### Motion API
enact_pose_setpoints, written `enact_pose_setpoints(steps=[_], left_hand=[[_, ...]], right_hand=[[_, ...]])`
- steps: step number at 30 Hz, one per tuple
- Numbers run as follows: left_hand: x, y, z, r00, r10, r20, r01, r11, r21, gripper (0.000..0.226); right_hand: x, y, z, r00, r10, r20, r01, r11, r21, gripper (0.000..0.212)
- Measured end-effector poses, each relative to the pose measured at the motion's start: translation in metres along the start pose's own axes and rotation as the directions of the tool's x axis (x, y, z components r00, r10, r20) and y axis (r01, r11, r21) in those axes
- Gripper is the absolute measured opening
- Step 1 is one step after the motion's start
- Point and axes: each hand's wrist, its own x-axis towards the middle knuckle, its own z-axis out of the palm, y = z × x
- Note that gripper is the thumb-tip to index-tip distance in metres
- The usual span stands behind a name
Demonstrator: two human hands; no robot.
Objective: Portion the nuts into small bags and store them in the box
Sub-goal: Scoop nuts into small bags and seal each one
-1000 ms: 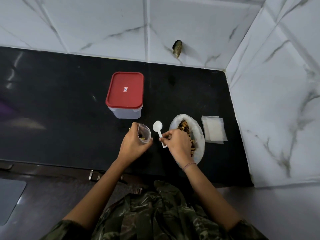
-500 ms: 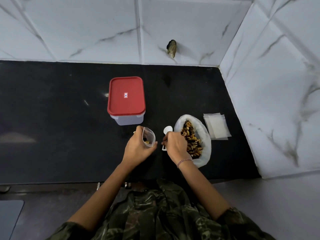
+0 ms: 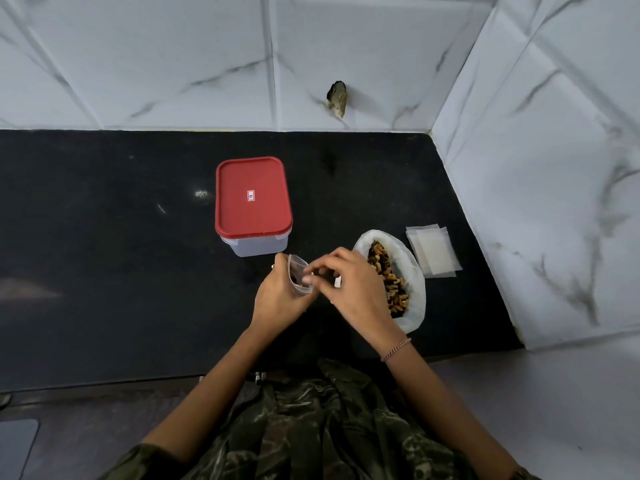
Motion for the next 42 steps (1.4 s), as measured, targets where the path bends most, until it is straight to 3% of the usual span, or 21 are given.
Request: enact_pose_setpoints(steps=[4, 8, 11, 13, 15, 23, 27, 31, 39, 42], left_hand=[[0.002, 0.002, -0.003, 0.999, -0.032, -0.015, 0.032, 0.999, 0.002, 0.046], [0.003, -0.002, -0.008, 1.0, -0.02, 0.008, 0.02, 1.0, 0.014, 0.065], [0.002, 0.002, -0.018, 0.997, -0.018, 0.075, 0.04, 0.949, -0.313, 0.061], [0.001, 0.008, -0.022, 0.994, -0.025, 0.105, 0.082, 0.808, -0.583, 0.04], [0.001, 0.014, -0.026, 0.998, -0.029, 0.057, 0.06, 0.734, -0.677, 0.015], [0.008, 0.023, -0.029, 0.995, -0.072, -0.063, 0.014, 0.764, -0.645, 0.009], [0.01, 0.025, -0.026, 0.994, -0.076, -0.074, 0.017, 0.807, -0.591, 0.012], [0.012, 0.026, -0.024, 0.997, -0.012, -0.07, -0.027, 0.842, -0.539, 0.009], [0.01, 0.032, -0.024, 0.999, 0.001, -0.047, -0.031, 0.765, -0.643, 0.024], [0.01, 0.033, -0.023, 0.997, -0.033, -0.064, -0.018, 0.747, -0.665, 0.017]], right_hand=[[-0.003, -0.002, 0.006, 0.999, -0.047, 0.026, 0.051, 0.982, -0.183, 0.025], [0.001, 0.004, 0.009, 0.996, -0.094, -0.009, 0.092, 0.988, -0.124, 0.016], [0.005, 0.009, 0.003, 0.996, -0.079, -0.048, 0.081, 0.996, 0.048, 0.007], [0.008, 0.014, -0.002, 0.992, -0.05, -0.115, 0.07, 0.983, 0.172, 0.008], [0.009, 0.016, -0.008, 0.985, -0.01, -0.175, 0.059, 0.959, 0.278, 0.01], [0.016, 0.02, -0.018, 0.977, 0.163, -0.138, -0.067, 0.848, 0.526, 0.023], [0.019, 0.022, -0.015, 0.998, 0.026, -0.058, -0.008, 0.959, 0.283, 0.032], [0.026, 0.019, -0.007, 0.997, -0.048, -0.062, 0.057, 0.986, 0.159, 0.022], [0.032, 0.015, -0.007, 0.996, -0.043, -0.074, 0.061, 0.964, 0.259, 0.017], [0.034, 0.015, -0.007, 0.998, -0.015, -0.056, 0.031, 0.955, 0.293, 0.018]])
